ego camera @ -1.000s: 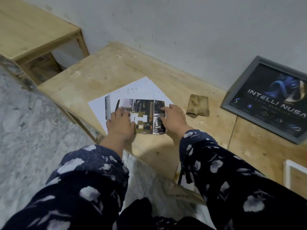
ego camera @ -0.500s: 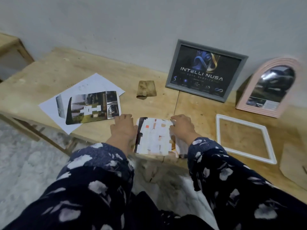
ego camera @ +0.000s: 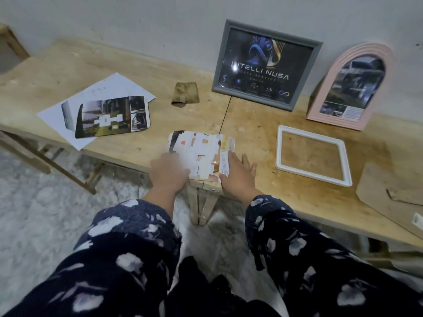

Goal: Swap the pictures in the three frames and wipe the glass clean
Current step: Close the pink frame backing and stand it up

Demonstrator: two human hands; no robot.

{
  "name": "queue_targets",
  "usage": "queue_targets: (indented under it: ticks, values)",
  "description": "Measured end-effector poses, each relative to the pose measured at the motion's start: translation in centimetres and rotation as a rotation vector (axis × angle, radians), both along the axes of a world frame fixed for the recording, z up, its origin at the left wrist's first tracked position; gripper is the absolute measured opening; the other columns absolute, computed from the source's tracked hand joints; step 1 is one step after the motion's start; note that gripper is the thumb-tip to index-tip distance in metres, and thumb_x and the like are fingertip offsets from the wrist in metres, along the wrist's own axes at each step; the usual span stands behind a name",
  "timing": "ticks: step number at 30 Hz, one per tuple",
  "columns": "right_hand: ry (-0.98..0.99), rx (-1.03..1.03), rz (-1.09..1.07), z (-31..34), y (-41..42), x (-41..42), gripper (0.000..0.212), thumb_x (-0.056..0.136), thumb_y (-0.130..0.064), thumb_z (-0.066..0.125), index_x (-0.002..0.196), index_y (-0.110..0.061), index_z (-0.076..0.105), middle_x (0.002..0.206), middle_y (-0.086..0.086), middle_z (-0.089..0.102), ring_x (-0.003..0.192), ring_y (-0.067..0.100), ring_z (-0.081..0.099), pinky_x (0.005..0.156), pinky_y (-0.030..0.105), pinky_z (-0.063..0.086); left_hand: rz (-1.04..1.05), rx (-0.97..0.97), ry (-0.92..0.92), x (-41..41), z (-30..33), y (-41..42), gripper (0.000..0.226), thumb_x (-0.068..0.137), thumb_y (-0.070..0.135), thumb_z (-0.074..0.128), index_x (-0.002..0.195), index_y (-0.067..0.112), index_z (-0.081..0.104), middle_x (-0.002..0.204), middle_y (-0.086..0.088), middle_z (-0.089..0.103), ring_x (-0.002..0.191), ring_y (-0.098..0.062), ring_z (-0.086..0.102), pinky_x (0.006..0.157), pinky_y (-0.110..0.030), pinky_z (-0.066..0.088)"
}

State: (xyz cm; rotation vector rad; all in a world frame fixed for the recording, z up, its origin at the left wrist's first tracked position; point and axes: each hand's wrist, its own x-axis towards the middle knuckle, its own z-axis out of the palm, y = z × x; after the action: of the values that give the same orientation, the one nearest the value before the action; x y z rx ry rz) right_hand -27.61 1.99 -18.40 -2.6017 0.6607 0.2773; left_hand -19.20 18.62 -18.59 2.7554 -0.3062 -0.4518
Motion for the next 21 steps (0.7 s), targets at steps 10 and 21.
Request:
queue_targets:
  ticks: [10, 21]
  values:
    - [-0.439, 0.361, -0.313, 3.1, -0.4, 1.3, 0.057, 0.082, 0.014, 0.048, 0.134, -0.012, 0.050, 0.138, 0.002, 0.036, 0.114, 0.013, 0.045, 0.085, 0.009, 0.034, 0.365, -0.509, 0.131, 2.0, 1.9, -1.4, 0.037, 0.082, -0.010, 0.051, 0.109, 0.014, 0.060, 0.117, -0.015, 0.056, 0.082, -0.027, 0.054, 0.067, -0.031, 0.047]
    - [-0.464, 0.179, -0.461, 5.3, -8.5, -1.9, 0.057, 0.086, 0.015, 0.044, 0.136, -0.012, 0.049, 0.151, 0.002, 0.025, 0.133, 0.021, 0.037, 0.099, 0.012, 0.025, 0.064, -0.604, 0.084, 1.3, 4.9, -10.5, 0.045, 0.090, -0.005, 0.047, 0.130, 0.014, 0.058, 0.135, -0.007, 0.055, 0.113, -0.028, 0.056, 0.089, -0.030, 0.048]
